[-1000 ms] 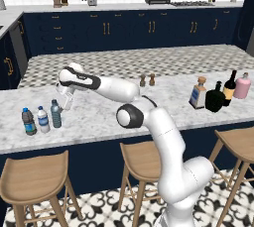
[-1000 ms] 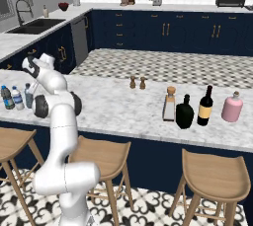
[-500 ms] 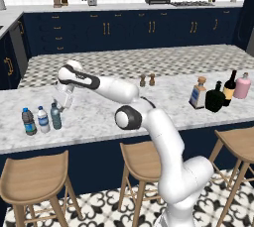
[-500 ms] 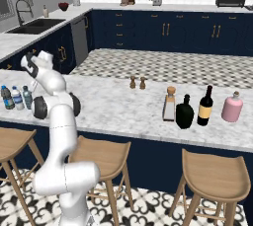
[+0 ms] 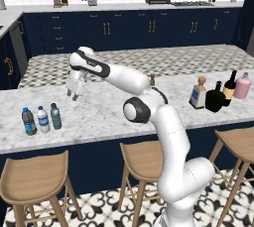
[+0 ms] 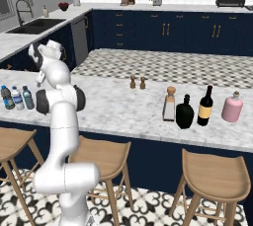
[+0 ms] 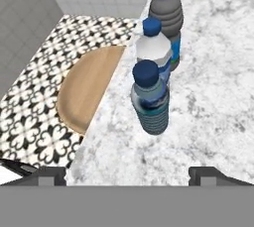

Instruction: Move the plastic bottles in the middle to the plastics group, and the glass bottles in the middle to the glass group.

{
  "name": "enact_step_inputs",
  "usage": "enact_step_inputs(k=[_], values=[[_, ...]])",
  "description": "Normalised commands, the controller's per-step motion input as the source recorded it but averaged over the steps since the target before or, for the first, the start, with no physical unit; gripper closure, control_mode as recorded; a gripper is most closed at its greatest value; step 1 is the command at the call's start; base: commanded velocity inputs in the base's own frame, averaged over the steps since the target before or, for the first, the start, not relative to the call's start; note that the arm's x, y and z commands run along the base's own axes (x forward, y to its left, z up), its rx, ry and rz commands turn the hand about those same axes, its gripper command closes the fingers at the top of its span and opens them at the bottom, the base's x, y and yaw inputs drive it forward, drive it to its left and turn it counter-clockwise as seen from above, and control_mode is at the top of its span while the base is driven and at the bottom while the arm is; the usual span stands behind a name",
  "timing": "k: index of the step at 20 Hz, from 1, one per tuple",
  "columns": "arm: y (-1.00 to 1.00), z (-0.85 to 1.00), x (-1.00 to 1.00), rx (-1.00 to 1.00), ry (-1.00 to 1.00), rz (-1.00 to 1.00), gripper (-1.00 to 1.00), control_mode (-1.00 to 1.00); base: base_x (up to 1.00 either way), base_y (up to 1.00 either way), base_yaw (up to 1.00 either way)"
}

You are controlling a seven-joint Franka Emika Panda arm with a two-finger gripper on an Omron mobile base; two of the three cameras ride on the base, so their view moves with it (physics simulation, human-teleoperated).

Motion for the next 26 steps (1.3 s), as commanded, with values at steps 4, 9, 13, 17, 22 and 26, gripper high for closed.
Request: enact_step_inputs(k=[4, 9, 13, 17, 22, 26], values=[[-0.91, 0.0, -0.88, 0.1, -0.07, -0.28, -1.0, -1.0, 0.0, 0.0, 0.0], [-0.74, 0.23, -0.73, 0.05, 0.0, -0.43, -1.0, -1.0, 0.0, 0.0, 0.0], [-0.64, 0.71, -0.43, -0.06, 0.0, -0.54, -1.0, -1.0, 0.0, 0.0, 0.0], [-0.65, 0.69, -0.3, -0.09, 0.07, -0.54, -1.0, -1.0, 0.0, 0.0, 0.0], [-0.54, -0.02, -0.5, -0.07, 0.0, -0.43, -1.0, -1.0, 0.0, 0.0, 0.0], [-0.71, -0.1, -0.61, 0.05, 0.0, -0.29, -1.0, -1.0, 0.0, 0.0, 0.0]])
